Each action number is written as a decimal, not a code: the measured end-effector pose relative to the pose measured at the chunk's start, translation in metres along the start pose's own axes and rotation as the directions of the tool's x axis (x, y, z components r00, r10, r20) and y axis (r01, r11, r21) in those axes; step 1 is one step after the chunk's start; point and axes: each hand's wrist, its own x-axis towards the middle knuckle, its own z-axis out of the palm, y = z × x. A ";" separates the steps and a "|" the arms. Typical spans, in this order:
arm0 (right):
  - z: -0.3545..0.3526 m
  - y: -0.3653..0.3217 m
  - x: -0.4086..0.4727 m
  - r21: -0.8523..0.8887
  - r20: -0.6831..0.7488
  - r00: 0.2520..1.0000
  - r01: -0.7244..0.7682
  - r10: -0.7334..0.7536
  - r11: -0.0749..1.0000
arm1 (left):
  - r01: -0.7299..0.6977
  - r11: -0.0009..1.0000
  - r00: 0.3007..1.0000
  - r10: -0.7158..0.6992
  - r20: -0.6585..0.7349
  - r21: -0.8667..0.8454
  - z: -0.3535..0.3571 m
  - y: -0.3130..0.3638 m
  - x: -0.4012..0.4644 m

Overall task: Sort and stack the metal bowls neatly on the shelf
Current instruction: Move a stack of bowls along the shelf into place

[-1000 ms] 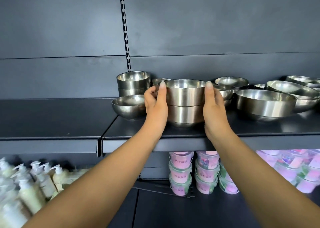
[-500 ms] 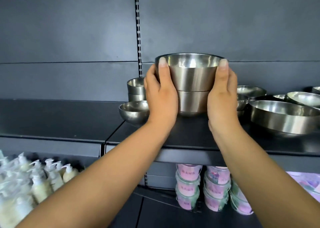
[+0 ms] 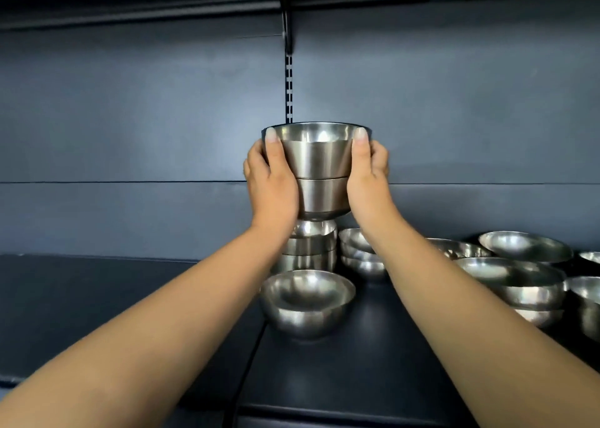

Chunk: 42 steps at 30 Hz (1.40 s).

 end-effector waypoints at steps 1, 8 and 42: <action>0.007 0.007 0.006 -0.014 0.009 1.000 -0.007 0.007 1.000 | 0.003 1.000 1.000 -0.004 0.007 0.014 -0.002 -0.011 0.009; 0.031 0.069 0.034 -0.194 0.099 0.992 -0.063 0.084 0.979 | 0.020 0.997 0.998 -0.024 0.052 0.070 -0.006 -0.080 0.040; 0.032 0.123 0.034 -0.445 0.126 0.979 -0.086 0.158 0.891 | 0.199 0.979 0.934 -0.202 0.296 0.040 -0.018 -0.137 0.041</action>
